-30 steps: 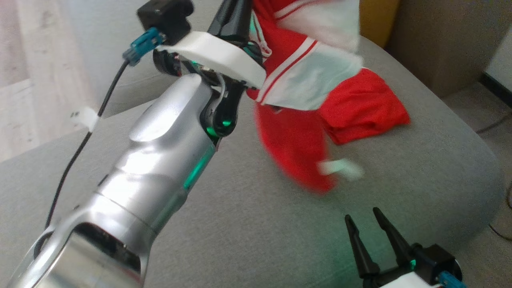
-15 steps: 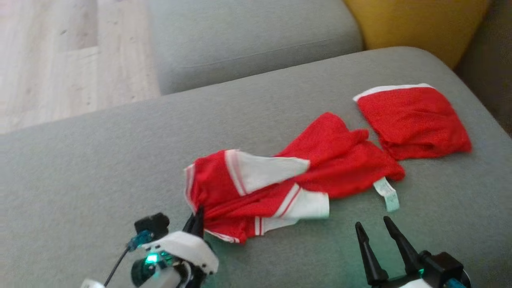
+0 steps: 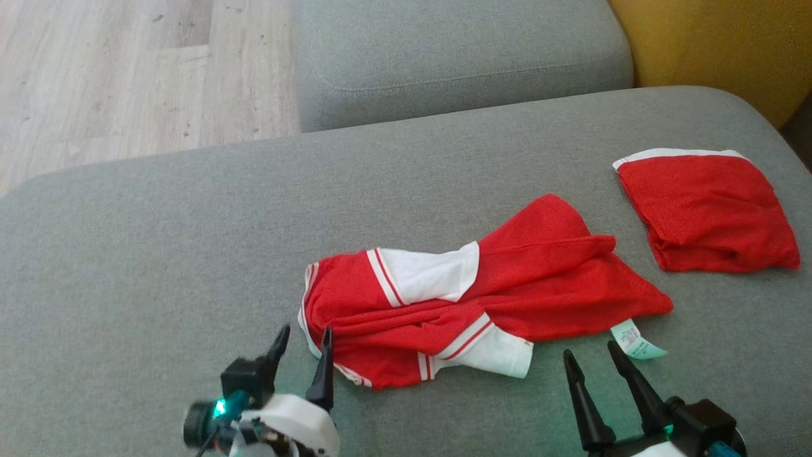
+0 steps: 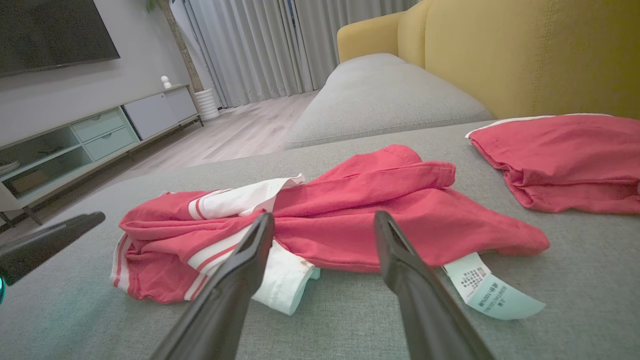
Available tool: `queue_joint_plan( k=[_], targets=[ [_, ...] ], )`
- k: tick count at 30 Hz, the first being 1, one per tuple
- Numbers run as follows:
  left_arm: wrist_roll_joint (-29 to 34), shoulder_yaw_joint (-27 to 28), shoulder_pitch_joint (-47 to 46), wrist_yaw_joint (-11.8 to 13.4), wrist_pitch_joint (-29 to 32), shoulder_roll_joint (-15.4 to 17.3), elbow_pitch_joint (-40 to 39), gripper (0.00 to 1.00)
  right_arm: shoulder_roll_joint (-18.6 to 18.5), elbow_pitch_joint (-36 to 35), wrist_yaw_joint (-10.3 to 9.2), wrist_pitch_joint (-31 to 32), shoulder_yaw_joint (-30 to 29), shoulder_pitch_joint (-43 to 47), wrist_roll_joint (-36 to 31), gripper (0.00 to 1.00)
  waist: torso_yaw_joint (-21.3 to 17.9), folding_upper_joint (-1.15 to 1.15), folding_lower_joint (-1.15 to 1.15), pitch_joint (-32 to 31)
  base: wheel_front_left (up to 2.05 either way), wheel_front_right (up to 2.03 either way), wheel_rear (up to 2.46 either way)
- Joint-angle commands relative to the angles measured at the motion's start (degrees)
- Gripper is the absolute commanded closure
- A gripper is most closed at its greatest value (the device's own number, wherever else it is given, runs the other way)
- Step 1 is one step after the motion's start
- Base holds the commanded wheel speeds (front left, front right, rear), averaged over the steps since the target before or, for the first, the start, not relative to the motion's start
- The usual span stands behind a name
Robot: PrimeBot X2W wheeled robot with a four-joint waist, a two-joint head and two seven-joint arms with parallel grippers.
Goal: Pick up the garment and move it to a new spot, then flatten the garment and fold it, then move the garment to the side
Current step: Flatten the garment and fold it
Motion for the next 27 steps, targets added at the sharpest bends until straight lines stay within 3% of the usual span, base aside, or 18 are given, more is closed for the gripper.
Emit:
queue_joint_plan(
  k=[1, 5, 11, 16, 27],
  targets=[
    [2.15, 2.35, -3.33, 0.74, -0.71, 1.33, -2.99, 0.0, -0.74, -1.89, -0.04, -0.63, 1.39, -1.33, 0.21, 0.0, 0.11, 0.0, 0.0, 0.09, 0.0, 0.0, 0.0],
    [9.96, -0.13, -7.12, 1.58, -0.71, 2.61, -7.3, 0.0, -1.12, -1.97, -0.04, -0.63, 1.7, -1.53, 0.37, 0.0, 0.24, 0.0, 0.0, 0.76, 0.0, 0.0, 0.0],
    [16.47, -5.83, -19.4, -1.34, 1.59, -0.55, -3.59, 0.0, -1.99, -1.83, -0.04, -0.63, 3.66, -2.82, 0.7, 0.0, -1.15, 0.0, 0.0, 3.38, 0.0, 0.0, 0.0],
    [18.26, -9.57, -28.36, -5.34, 3.15, -4.69, 5.6, 0.0, -2.69, -2.05, -0.04, -0.63, 4.67, -5.4, 0.87, 0.0, -3.68, 0.0, 0.0, 7.68, 0.0, 0.0, 0.0],
    [17.75, -16.18, -37.87, -9.59, 3.22, -6.45, 19.12, 0.0, -3.1, -2.25, -0.04, -0.63, 6.0, -8.83, 1.26, 0.0, -8.34, 0.0, 0.0, 14.66, 0.0, 0.0, 0.0]
  ],
)
